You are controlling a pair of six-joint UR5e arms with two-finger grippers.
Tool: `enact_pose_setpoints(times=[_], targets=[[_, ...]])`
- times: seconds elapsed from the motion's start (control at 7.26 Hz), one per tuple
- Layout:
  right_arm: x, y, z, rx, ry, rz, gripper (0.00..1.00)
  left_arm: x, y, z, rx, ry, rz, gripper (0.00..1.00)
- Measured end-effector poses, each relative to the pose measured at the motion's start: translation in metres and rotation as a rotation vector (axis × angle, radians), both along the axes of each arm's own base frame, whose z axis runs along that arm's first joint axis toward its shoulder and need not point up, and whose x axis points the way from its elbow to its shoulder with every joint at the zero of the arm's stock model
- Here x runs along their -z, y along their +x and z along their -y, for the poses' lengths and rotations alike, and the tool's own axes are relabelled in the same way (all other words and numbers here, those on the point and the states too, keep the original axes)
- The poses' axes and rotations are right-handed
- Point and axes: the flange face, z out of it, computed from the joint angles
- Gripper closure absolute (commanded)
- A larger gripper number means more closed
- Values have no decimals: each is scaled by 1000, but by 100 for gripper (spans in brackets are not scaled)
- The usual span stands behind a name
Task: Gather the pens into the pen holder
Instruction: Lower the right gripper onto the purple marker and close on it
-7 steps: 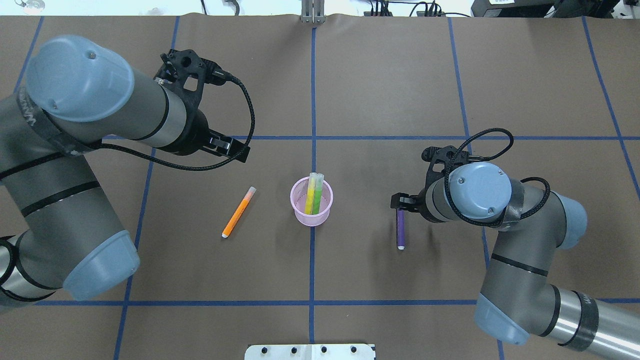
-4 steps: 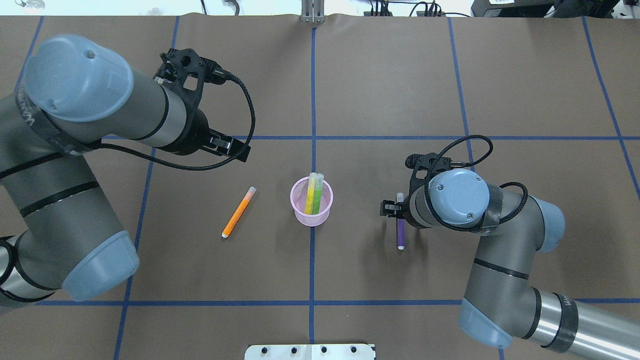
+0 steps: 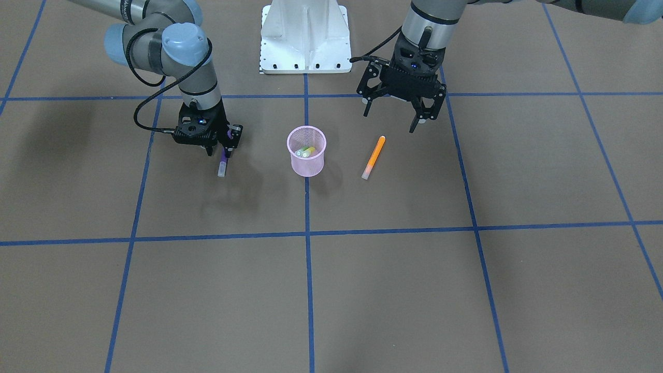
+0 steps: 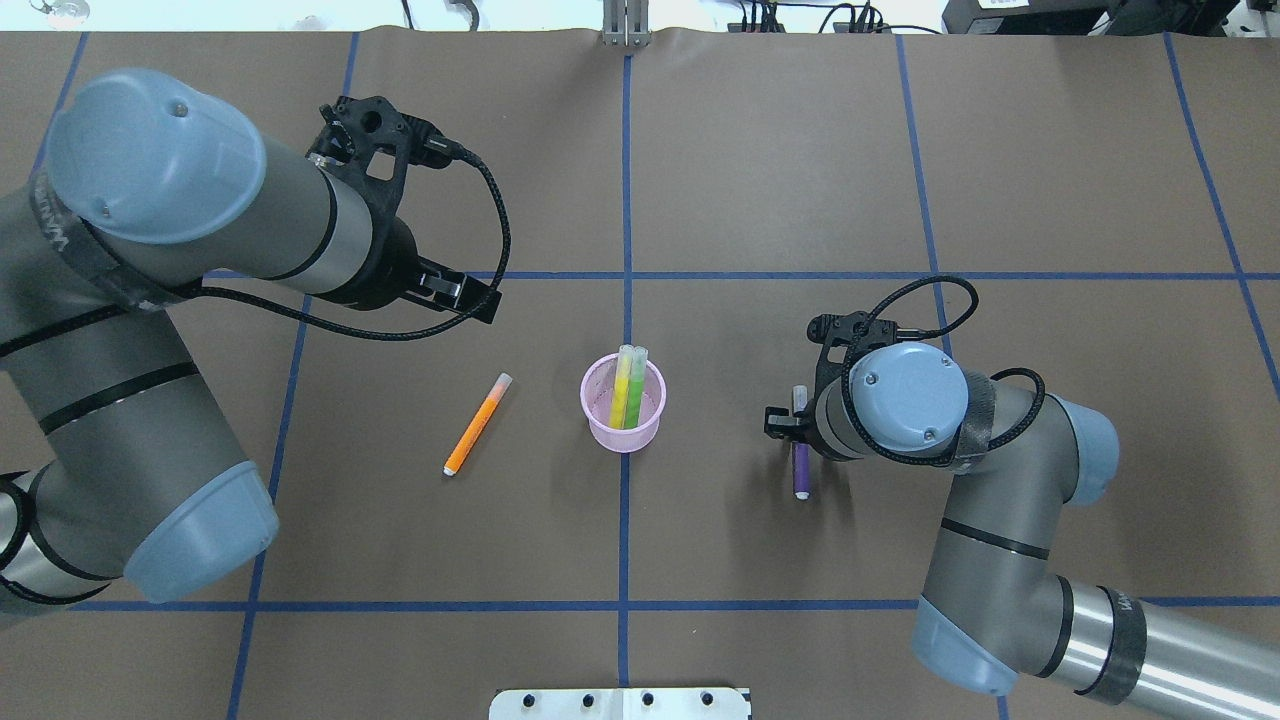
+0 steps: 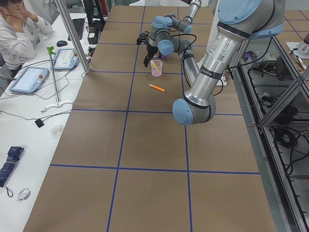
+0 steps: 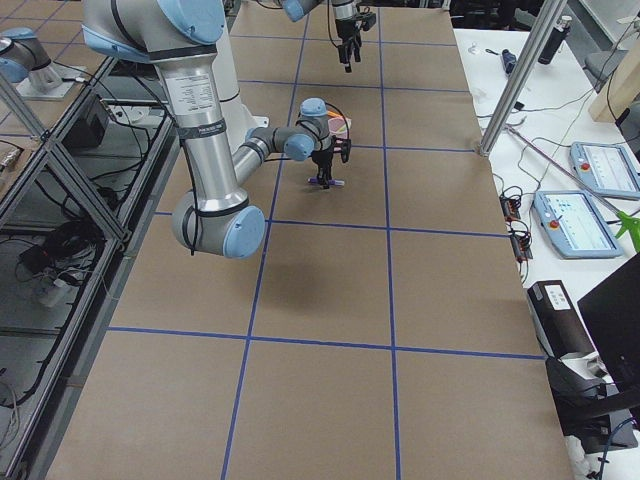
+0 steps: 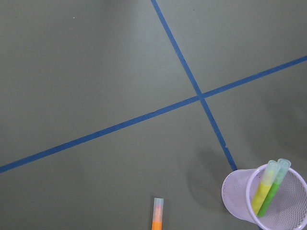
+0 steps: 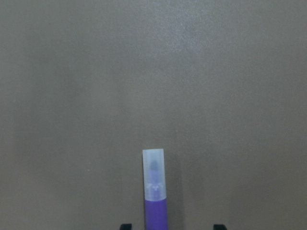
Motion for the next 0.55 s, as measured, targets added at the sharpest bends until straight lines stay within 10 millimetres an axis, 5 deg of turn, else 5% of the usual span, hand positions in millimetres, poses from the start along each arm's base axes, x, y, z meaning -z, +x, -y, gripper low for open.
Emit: enact_pose_setpoints(times=[0.55], targets=[[5,-6,-1,12,7,4,68,0,0,0,-1,0,0,0]])
